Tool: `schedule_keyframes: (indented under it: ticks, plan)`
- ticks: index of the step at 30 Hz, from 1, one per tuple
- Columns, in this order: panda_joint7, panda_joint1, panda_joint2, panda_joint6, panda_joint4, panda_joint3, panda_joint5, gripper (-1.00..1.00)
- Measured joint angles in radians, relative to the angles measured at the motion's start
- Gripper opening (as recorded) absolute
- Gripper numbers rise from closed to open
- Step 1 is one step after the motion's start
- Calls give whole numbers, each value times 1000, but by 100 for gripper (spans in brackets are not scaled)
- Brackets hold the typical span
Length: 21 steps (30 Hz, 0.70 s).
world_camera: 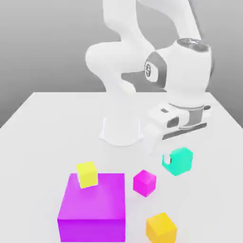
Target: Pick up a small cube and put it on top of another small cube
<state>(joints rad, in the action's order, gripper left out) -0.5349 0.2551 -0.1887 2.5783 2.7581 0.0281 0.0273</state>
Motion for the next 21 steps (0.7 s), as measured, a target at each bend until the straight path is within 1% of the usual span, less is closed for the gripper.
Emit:
schedule_keyframes:
  ticks: [14,16,20,21]
  plan:
    - [610,-200,-183,-198,-14,-306,119,-100]
    - [655,-209,-158,-165,-5,-331,120,-100]
    - [686,-201,-37,-12,29,-355,100,-100]
    - [689,-199,-21,9,33,-358,98,100]
